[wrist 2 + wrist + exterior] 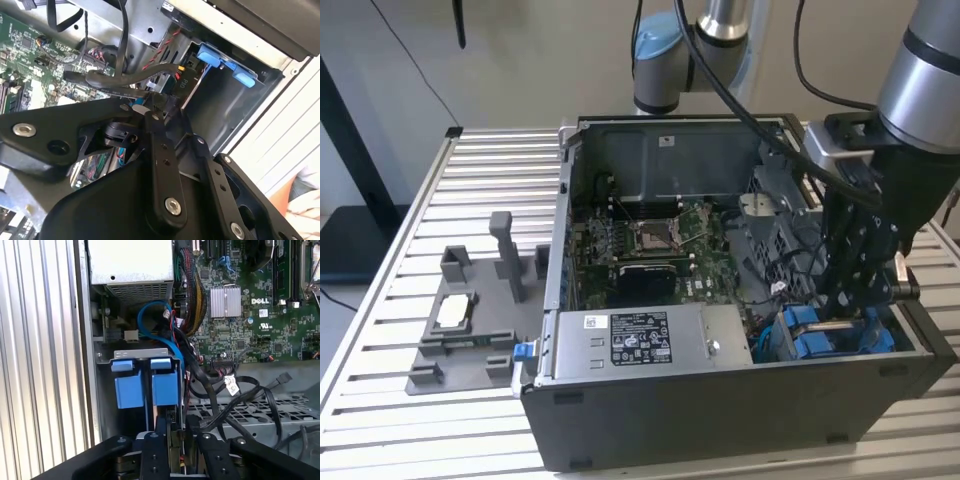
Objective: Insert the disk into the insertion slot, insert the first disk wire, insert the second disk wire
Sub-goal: 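Insert the second disk wire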
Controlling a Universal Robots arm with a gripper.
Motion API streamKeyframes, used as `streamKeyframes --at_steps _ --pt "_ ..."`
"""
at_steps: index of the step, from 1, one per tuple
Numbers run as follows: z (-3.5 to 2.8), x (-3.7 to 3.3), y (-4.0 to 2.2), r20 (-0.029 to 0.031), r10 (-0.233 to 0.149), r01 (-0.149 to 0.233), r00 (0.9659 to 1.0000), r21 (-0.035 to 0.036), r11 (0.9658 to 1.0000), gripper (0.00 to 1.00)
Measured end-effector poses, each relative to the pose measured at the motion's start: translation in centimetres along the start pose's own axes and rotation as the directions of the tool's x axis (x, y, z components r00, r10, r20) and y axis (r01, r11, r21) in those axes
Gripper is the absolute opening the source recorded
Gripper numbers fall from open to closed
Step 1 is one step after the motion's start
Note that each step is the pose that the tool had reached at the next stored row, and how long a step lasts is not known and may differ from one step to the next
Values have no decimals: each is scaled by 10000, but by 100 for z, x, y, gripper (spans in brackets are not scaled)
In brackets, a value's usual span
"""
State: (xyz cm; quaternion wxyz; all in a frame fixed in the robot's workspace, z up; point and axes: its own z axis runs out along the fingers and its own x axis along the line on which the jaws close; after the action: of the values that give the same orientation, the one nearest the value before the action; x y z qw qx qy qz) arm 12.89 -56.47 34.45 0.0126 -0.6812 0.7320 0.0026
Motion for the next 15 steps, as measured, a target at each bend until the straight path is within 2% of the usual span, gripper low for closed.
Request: streamKeyframes --at_steps 4,10,13,15 --pt "-119 -3 -3 -2 -2 2 10000 -5 10000 30" --pt "-171 -4 -2 -1 -3 3 10000 4 10000 30" --pt "-189 -4 11 5 -3 3 10000 54 10000 30" --pt "-197 -5 24 10 1 -2 10000 136 9999 30"
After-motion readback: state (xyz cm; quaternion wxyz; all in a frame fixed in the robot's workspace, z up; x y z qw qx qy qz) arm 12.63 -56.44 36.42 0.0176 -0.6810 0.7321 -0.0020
